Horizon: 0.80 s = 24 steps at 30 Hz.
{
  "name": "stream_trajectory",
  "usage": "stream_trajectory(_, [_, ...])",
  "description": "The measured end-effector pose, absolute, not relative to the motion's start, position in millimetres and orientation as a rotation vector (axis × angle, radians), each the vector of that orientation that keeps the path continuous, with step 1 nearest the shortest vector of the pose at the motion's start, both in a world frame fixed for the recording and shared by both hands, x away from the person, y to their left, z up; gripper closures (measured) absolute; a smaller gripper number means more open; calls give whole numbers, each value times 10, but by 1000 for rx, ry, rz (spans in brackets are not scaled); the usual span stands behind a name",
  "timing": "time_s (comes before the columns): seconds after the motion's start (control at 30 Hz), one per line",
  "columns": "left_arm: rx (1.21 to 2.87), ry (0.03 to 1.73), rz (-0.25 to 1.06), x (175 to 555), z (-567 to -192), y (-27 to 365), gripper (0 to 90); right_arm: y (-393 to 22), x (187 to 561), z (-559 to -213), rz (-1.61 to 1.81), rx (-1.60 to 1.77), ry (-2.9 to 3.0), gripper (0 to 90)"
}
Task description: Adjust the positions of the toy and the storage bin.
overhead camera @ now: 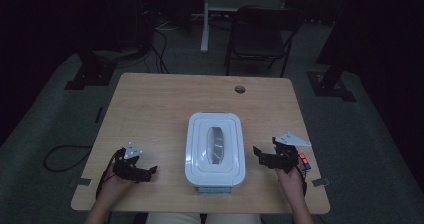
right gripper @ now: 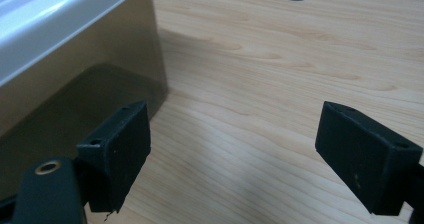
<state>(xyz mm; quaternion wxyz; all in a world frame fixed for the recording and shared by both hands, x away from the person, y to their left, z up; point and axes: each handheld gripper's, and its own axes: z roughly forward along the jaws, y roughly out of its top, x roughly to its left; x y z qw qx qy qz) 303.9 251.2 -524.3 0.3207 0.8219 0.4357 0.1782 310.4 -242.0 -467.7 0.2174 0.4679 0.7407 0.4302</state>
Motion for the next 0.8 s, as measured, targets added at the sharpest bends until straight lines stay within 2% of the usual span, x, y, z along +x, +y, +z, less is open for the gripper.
stream_trajectory(0.5, [2133,1208,497,3006,-5242,2474,8,-2237,3242,-5017,1117,1330,2088,136])
stream_trajectory(0.8, [2150,1170,479,3001,-5242,2465,8,-2195,3334,-5238,1042,1336,2181,136])
